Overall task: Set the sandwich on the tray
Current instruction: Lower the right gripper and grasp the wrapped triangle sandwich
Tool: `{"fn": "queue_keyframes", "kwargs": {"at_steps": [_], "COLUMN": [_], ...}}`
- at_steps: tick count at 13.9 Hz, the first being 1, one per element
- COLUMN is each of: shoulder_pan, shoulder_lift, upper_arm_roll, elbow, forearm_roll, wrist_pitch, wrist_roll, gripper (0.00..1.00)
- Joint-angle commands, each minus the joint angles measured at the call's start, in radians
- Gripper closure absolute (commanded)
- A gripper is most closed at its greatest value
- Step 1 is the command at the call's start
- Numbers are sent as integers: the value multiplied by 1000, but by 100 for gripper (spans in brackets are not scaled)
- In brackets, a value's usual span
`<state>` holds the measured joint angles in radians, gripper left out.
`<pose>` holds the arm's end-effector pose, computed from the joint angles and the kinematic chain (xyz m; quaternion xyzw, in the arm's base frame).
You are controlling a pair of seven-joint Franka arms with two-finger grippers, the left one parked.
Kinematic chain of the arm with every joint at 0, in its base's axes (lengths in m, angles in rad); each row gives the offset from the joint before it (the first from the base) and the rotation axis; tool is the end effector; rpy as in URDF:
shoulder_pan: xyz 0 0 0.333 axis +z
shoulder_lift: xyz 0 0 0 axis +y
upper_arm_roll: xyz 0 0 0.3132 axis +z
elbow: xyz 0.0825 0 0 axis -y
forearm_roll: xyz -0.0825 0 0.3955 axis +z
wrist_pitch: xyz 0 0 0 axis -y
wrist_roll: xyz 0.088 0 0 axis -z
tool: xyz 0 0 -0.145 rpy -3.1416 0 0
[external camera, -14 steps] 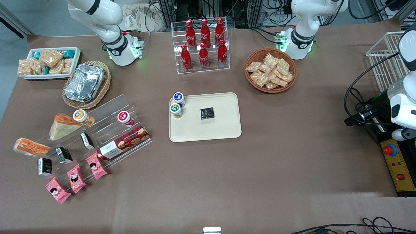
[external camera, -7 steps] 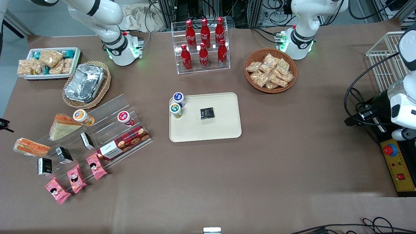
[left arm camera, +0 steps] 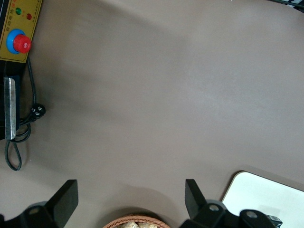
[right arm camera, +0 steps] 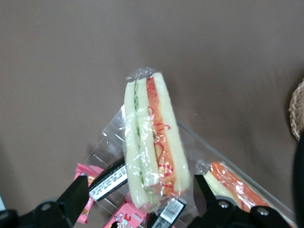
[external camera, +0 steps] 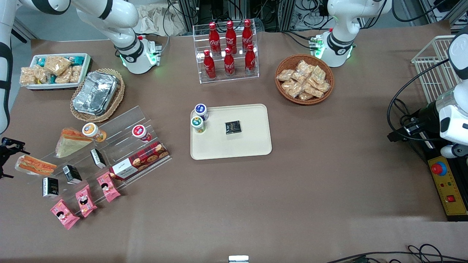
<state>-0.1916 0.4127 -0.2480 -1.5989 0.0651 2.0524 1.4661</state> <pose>0.6315 -0.2726 0.3586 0.5766 -0.8163 0.0331 0.0040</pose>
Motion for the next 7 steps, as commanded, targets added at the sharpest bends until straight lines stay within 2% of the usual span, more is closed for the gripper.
{"fn": "queue_keyframes", "kwargs": {"at_steps": [1, 3, 4, 5, 6, 7], "shoulder_pan": [-5, -9, -12, -11, -11, -11], "shoulder_lift": [38, 43, 43, 43, 43, 43], "upper_arm_roll": [0, 0, 0, 0, 1, 1], "elbow": [2, -12, -15, -15, -15, -15], "forearm_roll": [27, 27, 28, 28, 30, 63], "wrist_pitch": [38, 48, 48, 48, 48, 48], "wrist_roll": [-39, -94, -130, -148, -148, -155], "gripper": [2, 4, 8, 23, 42, 54]}}
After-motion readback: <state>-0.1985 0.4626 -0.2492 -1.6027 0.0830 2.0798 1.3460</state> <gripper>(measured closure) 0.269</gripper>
